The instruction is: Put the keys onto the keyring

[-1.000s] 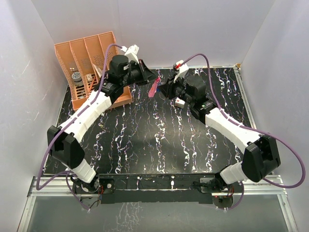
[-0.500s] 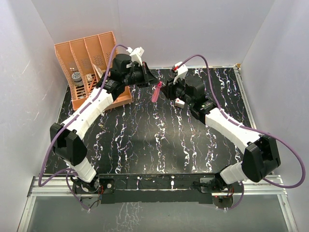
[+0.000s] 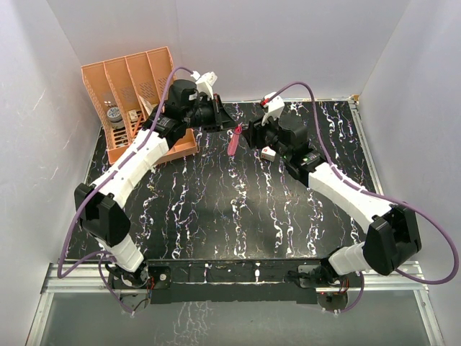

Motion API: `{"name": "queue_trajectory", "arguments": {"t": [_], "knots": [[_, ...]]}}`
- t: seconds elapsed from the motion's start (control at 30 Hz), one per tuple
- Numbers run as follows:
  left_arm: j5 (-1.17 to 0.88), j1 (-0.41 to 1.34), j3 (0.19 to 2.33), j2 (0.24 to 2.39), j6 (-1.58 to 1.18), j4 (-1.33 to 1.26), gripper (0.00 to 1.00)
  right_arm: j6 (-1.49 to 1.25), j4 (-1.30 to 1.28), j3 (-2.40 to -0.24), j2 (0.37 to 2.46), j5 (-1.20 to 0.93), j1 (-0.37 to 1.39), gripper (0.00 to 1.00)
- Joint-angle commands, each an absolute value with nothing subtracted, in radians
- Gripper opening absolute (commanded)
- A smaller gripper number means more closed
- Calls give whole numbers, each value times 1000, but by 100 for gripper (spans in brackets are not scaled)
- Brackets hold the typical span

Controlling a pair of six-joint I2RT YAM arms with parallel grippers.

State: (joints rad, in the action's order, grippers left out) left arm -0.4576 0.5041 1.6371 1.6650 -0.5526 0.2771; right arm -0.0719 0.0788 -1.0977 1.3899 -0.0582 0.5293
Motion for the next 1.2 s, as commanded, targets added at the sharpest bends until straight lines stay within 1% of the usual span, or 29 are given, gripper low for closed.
{"name": "queue_trajectory", "arguments": {"t": [0.0, 0.4, 0.53, 0.93, 1.0, 1.17], "knots": [[-521, 509, 1685, 1675, -536, 346, 0, -55, 167, -1093, 1336, -29, 526, 42], [-549, 509, 1663, 1688, -545, 334, 0, -61, 189, -1086, 1324, -76, 525, 43], [-535, 509, 1664, 1682, -546, 336, 0, -70, 186, -1088, 1318, -58, 526, 43], [-500, 509, 1742, 1715, -493, 417, 0, -112, 162, -1094, 1289, 59, 523, 45], [-510, 508, 1756, 1726, -471, 432, 0, -112, 162, -1091, 1279, 66, 523, 46], [-542, 506, 1820, 1768, -405, 498, 0, -110, 160, -1090, 1270, 52, 523, 47]]}}
